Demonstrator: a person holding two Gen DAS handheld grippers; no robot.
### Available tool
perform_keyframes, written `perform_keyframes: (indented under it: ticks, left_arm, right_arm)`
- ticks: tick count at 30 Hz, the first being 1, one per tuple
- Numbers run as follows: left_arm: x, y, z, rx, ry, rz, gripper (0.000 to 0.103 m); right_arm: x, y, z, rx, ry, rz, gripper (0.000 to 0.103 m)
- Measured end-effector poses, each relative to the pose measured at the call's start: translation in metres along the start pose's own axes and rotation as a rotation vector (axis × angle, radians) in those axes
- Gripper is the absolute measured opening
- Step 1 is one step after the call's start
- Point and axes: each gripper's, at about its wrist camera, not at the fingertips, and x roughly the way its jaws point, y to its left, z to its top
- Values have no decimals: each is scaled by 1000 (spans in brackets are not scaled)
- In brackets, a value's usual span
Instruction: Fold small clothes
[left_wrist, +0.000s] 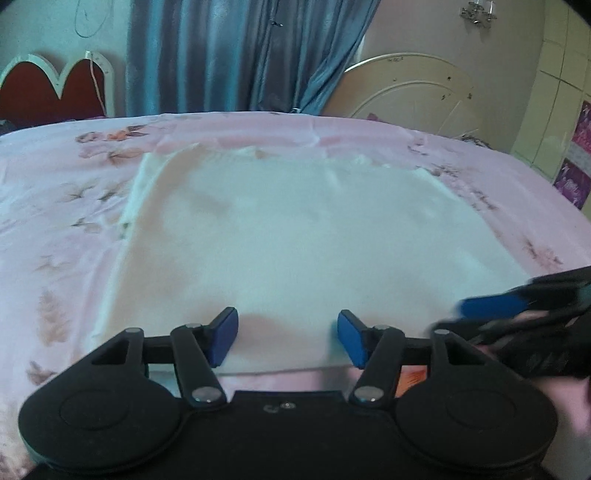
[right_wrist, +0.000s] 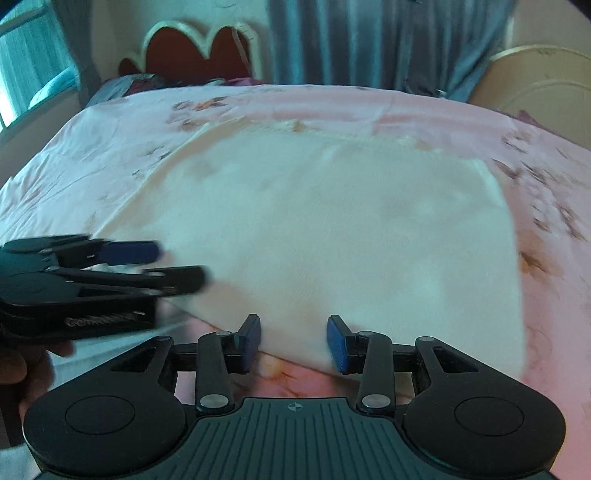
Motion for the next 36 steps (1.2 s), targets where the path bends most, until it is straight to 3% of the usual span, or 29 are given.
perform_keyframes:
  ticks: [6, 7, 8, 10, 30, 36]
  left_arm:
    - [-9, 27, -2, -16, -1, 54, 51]
    - [-11, 30, -3, -19, 0, 54, 49]
    - [-12, 33, -3, -21, 1, 55, 48]
    - [-13, 36, -3, -25, -1, 65, 47]
    - [-24, 45, -5, -54, 15, 94, 45]
    - [-22, 46, -6, -45, 39, 100, 46]
  right_arm:
    - [-22, -55, -15, 91, 0, -109, 37]
    - [-24, -61, -18, 97, 3, -112, 32]
    - [-27, -66, -20, 103, 6, -120, 18]
    - [-32, -74, -24, 122, 8, -117, 12]
    - [-41, -57, -24, 48, 4, -182, 11]
    - [-32, -64, -27, 50, 45, -187, 11]
